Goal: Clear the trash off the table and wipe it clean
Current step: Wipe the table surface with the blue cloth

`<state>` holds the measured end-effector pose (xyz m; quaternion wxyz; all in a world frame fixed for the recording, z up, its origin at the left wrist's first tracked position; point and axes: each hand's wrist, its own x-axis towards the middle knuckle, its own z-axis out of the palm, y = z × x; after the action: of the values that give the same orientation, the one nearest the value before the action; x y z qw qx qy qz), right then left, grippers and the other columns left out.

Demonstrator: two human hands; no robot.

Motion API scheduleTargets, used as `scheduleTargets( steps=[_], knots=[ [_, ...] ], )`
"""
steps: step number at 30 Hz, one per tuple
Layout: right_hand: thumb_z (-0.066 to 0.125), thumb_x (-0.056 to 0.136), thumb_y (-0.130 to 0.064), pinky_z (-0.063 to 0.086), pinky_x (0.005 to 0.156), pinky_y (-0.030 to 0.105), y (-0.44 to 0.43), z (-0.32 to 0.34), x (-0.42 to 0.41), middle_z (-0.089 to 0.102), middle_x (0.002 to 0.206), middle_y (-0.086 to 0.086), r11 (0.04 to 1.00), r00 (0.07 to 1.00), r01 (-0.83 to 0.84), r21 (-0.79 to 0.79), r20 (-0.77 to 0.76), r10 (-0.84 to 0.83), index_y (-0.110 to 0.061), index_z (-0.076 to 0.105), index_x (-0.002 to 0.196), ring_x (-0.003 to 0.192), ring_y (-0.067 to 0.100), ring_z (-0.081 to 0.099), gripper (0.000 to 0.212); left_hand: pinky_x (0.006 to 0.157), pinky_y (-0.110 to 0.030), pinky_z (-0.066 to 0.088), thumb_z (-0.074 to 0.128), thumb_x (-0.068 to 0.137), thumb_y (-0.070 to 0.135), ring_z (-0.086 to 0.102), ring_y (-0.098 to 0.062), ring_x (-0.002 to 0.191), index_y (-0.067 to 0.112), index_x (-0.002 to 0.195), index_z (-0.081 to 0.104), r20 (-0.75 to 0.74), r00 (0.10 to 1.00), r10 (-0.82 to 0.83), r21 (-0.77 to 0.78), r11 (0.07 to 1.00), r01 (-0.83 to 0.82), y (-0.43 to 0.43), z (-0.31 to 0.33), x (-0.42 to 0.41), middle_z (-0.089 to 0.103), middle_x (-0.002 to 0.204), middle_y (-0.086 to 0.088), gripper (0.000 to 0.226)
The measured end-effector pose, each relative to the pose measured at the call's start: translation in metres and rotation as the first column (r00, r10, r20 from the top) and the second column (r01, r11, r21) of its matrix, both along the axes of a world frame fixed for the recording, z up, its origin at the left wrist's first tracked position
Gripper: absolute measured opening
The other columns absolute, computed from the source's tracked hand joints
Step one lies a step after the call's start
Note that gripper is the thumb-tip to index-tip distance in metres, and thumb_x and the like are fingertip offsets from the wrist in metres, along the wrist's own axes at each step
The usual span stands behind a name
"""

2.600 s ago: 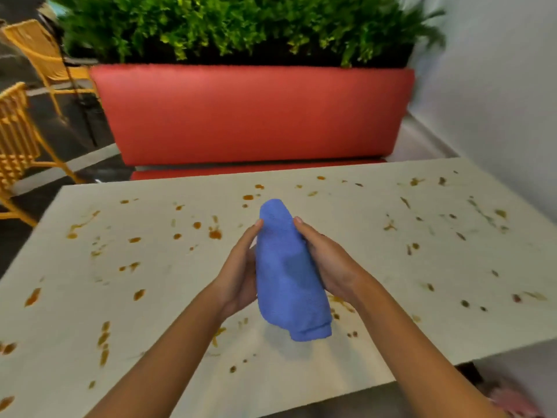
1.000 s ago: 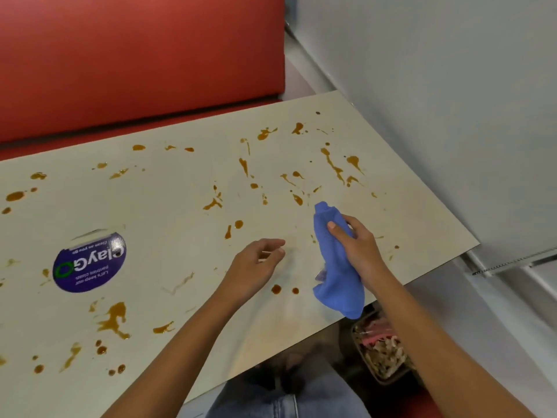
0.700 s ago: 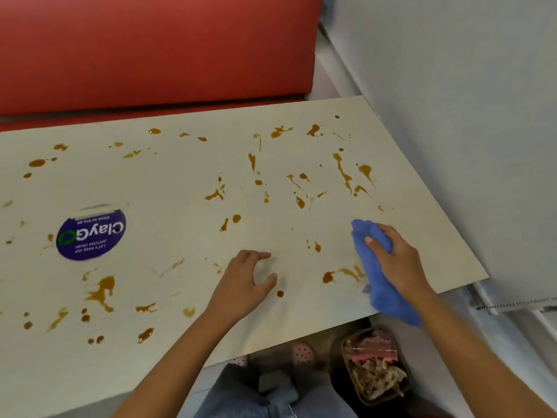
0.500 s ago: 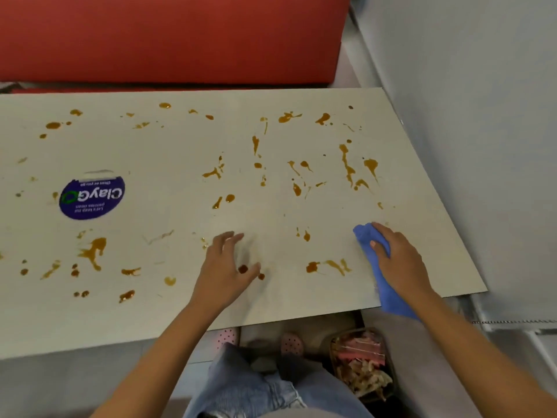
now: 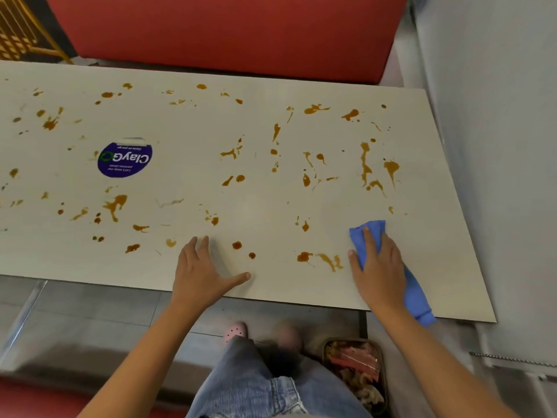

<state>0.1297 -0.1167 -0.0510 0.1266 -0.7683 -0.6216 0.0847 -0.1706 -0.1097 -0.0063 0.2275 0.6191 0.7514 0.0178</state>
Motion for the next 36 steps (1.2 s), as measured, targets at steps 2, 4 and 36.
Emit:
scheduleTargets(
  steps=[2,4,36],
  knots=[
    [0.047,0.087,-0.027,0.049,0.087,0.049,-0.006,-0.001,0.004,0.052,0.126,0.026,0.998,0.998,-0.059,0.006,-0.01,0.059,-0.01,0.043,0.133,0.109,0.044,0.053,0.05,0.117,-0.04,0.012,0.06,0.063,0.074,0.007,-0.029,0.142,0.005,0.146,0.011,-0.049,0.999,-0.012,-0.006,1.0,0.011,-0.004,-0.005,-0.002,0.011,0.153,-0.015,0.119],
    [0.047,0.087,-0.024,0.049,0.088,0.048,-0.013,0.0,0.015,0.051,0.129,0.024,0.995,0.992,-0.103,0.01,-0.07,0.104,-0.009,0.046,0.134,0.111,0.042,0.053,0.049,0.116,-0.041,0.015,0.058,0.062,0.077,0.011,-0.031,0.141,0.005,0.145,0.015,-0.085,0.996,-0.035,0.006,0.999,0.035,-0.006,-0.009,-0.003,0.014,0.152,-0.016,0.118],
    [0.043,0.093,-0.003,0.041,0.095,0.049,-0.025,-0.002,0.09,0.029,0.149,0.014,0.917,0.912,0.393,0.075,-0.159,-0.378,-0.005,0.042,0.136,0.132,0.037,0.033,0.043,0.115,-0.043,0.018,0.047,0.065,0.081,0.003,-0.031,0.143,0.008,0.148,0.005,-0.156,0.985,-0.078,-0.051,0.996,0.071,-0.006,-0.015,-0.006,0.002,0.156,-0.012,0.118]
  ],
)
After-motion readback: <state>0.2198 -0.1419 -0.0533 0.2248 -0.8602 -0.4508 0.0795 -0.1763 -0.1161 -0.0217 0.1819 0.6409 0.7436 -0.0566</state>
